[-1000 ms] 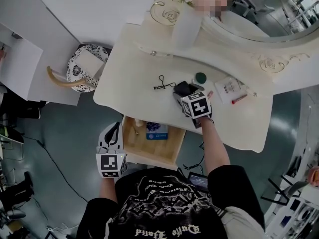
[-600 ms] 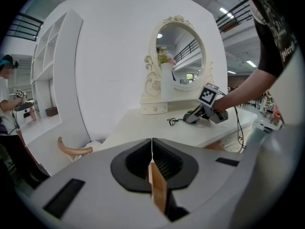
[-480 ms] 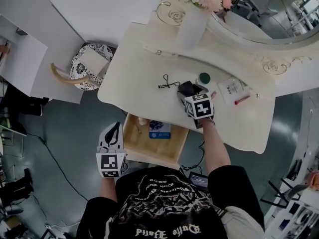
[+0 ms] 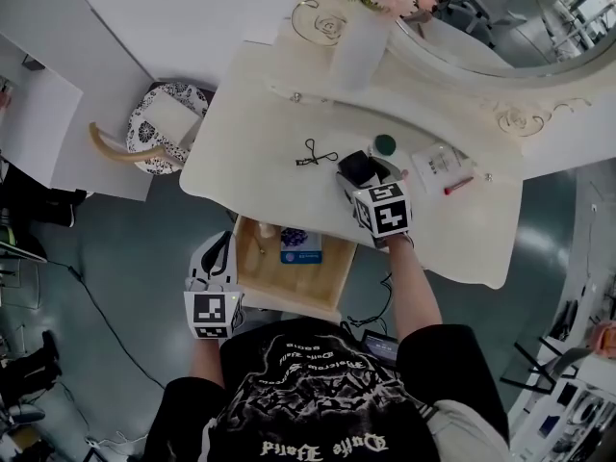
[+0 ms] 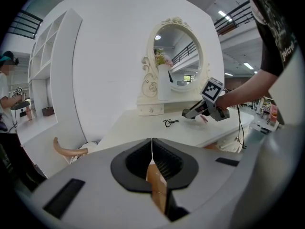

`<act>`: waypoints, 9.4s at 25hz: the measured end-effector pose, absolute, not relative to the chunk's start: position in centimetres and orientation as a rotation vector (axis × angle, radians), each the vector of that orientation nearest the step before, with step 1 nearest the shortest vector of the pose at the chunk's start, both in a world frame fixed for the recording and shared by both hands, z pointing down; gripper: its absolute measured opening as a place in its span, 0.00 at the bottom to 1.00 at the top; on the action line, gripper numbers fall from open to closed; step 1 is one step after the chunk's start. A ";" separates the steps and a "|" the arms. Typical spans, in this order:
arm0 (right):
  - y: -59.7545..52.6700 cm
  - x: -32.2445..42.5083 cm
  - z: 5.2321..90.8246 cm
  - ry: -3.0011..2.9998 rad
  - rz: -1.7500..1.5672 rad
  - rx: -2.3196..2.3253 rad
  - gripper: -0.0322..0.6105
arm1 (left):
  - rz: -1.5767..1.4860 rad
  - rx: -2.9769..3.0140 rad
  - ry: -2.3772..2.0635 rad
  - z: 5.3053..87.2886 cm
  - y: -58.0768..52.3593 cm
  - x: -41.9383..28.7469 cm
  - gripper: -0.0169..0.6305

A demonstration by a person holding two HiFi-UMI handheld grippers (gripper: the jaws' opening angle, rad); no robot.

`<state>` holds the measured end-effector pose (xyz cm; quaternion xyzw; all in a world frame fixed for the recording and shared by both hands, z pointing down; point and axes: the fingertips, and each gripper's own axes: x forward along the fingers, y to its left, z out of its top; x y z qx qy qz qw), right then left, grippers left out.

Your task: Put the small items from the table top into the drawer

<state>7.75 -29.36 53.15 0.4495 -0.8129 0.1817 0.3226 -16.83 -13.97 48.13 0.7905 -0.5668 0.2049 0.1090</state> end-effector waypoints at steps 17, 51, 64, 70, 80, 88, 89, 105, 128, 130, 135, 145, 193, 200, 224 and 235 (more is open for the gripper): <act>-24.4 8.1 51.3 -2.179 0.446 1.171 0.57 | 0.592 2.434 -1.608 46.9 -11.9 -13.7 0.05; -14.2 3.8 52.2 -2.270 0.492 0.962 0.57 | 0.528 2.391 -1.636 46.6 -8.4 -12.6 0.05; -10.1 0.9 54.9 -2.282 0.514 0.796 0.57 | 0.540 2.348 -1.651 47.4 -7.4 -13.6 0.05; -8.8 -0.4 56.4 -2.270 0.524 0.718 0.57 | 0.541 2.332 -1.662 47.5 -7.0 -14.4 0.05; -7.2 -2.9 58.4 -2.253 0.514 0.592 0.57 | 0.485 2.255 -1.703 47.8 -6.7 -16.6 0.05; -6.7 -5.0 59.6 -2.247 0.511 0.504 0.57 | 0.484 2.219 -1.733 48.0 -6.3 -17.9 0.05; -6.5 -5.3 59.9 -2.242 0.504 0.488 0.57 | 0.481 2.210 -1.740 48.0 -6.2 -18.3 0.05; -5.7 -8.6 63.8 -2.159 0.379 0.291 0.57 | 0.480 2.143 -1.808 47.7 -6.4 -21.6 0.05; -5.1 -9.5 67.9 -2.089 0.472 0.159 0.57 | 0.448 2.108 -1.790 47.7 -8.9 -23.6 0.05; -5.0 -9.4 68.2 -2.077 0.480 0.156 0.57 | 0.420 2.098 -1.787 47.6 -9.2 -23.8 0.05; -4.6 -9.5 69.0 -2.059 0.465 0.138 0.57 | 0.419 2.094 -1.773 47.9 -9.4 -24.2 0.05; -4.5 -9.5 70.1 -2.048 0.482 0.147 0.57 | 0.464 2.095 -1.761 48.4 -9.4 -25.0 0.05; -6.8 -8.5 64.5 -2.241 0.535 0.365 0.57 | 0.532 2.158 -1.671 49.5 -9.3 -21.2 0.05; -7.5 -6.9 61.2 -2.305 0.548 0.522 0.57 | 0.470 2.185 -1.645 49.1 -9.4 -19.3 0.05; -7.3 4.2 52.3 -2.415 0.624 0.989 0.57 | 0.380 2.383 -1.491 46.9 -7.7 -10.1 0.05; -4.6 10.3 50.3 -2.397 0.602 1.200 0.43 | 0.363 2.500 -1.403 45.5 -7.2 -5.4 0.05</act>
